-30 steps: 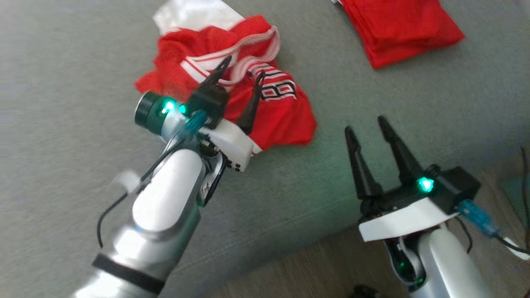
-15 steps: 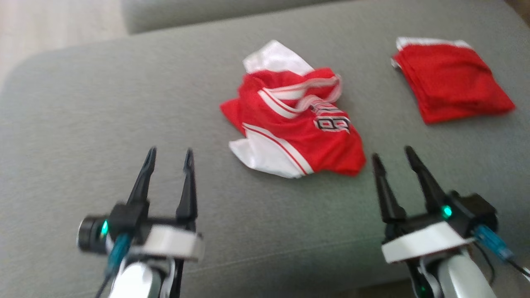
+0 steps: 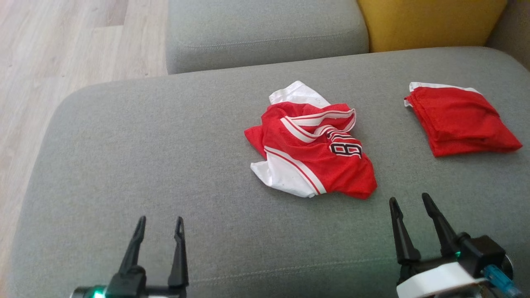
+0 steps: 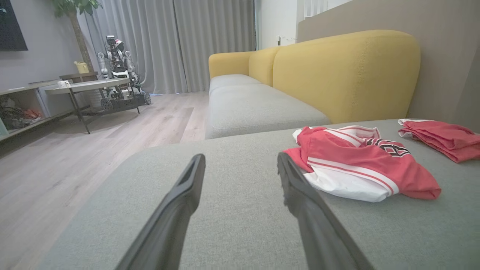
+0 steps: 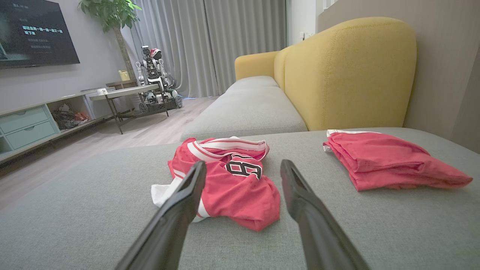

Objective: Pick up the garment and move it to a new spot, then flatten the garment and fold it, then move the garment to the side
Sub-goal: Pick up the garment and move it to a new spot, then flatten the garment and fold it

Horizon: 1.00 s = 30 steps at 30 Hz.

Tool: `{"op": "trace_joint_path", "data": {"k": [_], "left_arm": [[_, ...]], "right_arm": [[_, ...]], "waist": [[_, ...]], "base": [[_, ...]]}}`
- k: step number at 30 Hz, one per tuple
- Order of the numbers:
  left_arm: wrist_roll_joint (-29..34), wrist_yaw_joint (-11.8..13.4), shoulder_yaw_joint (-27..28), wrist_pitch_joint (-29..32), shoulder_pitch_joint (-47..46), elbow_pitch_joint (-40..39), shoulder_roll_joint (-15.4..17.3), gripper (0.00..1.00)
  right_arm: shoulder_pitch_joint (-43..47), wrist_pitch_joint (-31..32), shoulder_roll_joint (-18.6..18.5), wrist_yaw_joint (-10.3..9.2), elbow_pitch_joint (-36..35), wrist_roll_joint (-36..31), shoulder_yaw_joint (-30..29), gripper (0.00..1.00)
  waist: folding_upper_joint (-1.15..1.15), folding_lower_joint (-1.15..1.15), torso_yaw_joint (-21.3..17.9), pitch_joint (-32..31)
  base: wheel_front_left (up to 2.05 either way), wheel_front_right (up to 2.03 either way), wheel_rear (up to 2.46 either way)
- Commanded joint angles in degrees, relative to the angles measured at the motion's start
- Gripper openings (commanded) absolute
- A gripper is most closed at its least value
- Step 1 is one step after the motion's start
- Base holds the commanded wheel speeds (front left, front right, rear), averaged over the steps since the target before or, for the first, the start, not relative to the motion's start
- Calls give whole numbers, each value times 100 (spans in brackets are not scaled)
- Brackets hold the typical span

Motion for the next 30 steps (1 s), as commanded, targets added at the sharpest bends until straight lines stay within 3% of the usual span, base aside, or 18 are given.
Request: {"op": "trace_joint_path", "data": {"k": [1, 30], "left_arm": [[37, -32, 194, -32, -231, -177, -65, 100], [179, -301, 345, -32, -171, 1, -239, 100]], "right_arm": [[-175, -54, -18, -2, -194, -36, 123, 100], [-164, -54, -18, -2, -214, -198, 221, 100]], "waist": [[-1, 1, -20, -13], [-1, 1, 181, 17]], "base": [[0, 0, 0], [0, 0, 0]]}}
